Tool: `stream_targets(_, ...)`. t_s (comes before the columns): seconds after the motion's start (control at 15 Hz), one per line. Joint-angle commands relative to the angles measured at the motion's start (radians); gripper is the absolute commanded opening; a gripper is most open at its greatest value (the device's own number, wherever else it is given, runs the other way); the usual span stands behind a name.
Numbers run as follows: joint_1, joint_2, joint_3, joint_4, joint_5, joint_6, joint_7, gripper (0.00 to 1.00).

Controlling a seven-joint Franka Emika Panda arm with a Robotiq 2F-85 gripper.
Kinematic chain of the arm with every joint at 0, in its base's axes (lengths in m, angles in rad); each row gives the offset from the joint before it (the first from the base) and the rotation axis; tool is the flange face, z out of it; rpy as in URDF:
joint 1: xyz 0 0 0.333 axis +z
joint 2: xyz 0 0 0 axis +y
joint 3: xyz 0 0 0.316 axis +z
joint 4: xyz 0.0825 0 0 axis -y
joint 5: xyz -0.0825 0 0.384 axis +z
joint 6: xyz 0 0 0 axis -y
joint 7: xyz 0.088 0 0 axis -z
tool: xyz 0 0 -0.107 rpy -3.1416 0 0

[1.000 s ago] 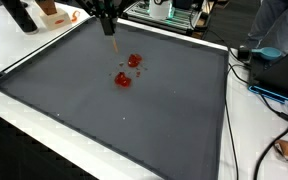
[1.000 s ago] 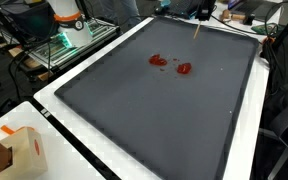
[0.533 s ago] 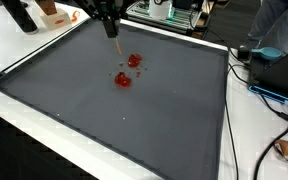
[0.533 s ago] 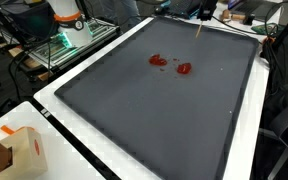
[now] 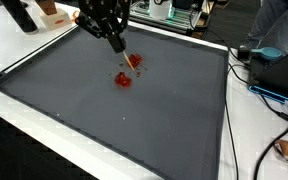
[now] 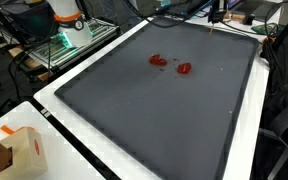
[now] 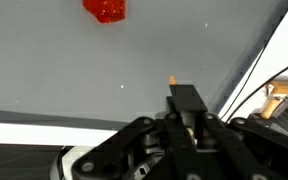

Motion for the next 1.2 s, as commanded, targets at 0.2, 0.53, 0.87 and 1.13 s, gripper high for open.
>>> stream_targets(0.2, -0.059, 0.081, 0.046, -0.009, 0.160, 0.038, -0.077, 0.03)
stream_targets(0.53, -0.074, 0.121, 0.049, -0.004, 0.221, 0.006, -0.072, 0.03)
stream_targets(0.87, -0.072, 0.146, 0.038, 0.000, 0.217, -0.022, -0.047, 0.03)
stream_targets(1.13, -0.073, 0.159, 0.033, 0.004, 0.208, -0.043, -0.032, 0.03)
